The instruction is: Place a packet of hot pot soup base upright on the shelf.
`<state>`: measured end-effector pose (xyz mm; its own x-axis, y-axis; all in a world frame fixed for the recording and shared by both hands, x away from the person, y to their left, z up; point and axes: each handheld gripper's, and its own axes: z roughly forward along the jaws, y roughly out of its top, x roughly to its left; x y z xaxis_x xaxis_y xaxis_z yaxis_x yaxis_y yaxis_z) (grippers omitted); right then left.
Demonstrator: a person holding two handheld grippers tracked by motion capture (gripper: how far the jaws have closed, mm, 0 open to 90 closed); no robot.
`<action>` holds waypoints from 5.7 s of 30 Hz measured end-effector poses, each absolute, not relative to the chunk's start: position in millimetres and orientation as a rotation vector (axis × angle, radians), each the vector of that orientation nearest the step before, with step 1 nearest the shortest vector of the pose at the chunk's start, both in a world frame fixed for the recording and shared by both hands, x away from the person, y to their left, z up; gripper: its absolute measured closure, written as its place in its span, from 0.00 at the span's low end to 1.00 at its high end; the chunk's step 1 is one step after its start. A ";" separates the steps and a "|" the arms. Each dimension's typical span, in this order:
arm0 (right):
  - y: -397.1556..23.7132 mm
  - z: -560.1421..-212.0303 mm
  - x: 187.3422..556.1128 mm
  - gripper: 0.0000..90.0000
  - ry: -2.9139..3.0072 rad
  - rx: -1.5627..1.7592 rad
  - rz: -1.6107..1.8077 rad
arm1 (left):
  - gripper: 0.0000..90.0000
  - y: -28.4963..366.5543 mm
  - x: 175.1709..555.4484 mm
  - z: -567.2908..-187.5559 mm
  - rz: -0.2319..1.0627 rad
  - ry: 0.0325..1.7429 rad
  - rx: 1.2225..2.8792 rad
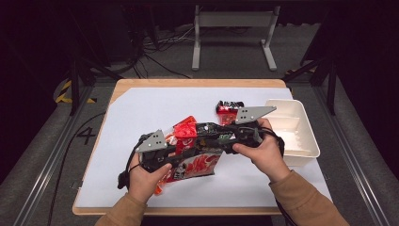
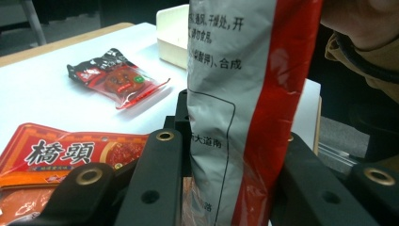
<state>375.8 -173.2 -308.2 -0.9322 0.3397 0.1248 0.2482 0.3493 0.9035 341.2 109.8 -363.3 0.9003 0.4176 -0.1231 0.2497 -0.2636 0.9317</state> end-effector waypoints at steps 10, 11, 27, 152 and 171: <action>-174.3 -300.9 373.1 0.72 2.513 0.512 1.578 | 0.82 105.6 342.8 -368.2 0.165 0.494 1.841; -174.2 -300.1 372.4 0.74 2.514 0.501 1.568 | 0.81 106.0 343.9 -368.7 0.157 0.491 1.842; -178.4 -283.7 367.6 0.88 2.523 0.333 1.451 | 0.37 121.5 346.6 -362.3 0.208 0.584 1.757; -419.1 -239.5 493.7 0.88 2.186 0.550 1.184 | 0.10 226.4 331.1 -386.7 0.453 0.919 1.889; -419.4 -259.7 497.9 0.87 2.230 0.544 1.160 | 0.10 226.0 330.7 -387.2 0.447 0.921 1.887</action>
<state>497.9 -419.4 -259.7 -0.7596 0.5811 -0.2920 0.0943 0.5427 0.8346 330.7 226.0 -387.2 0.6485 0.7573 -0.0769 0.4079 -0.2605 0.8751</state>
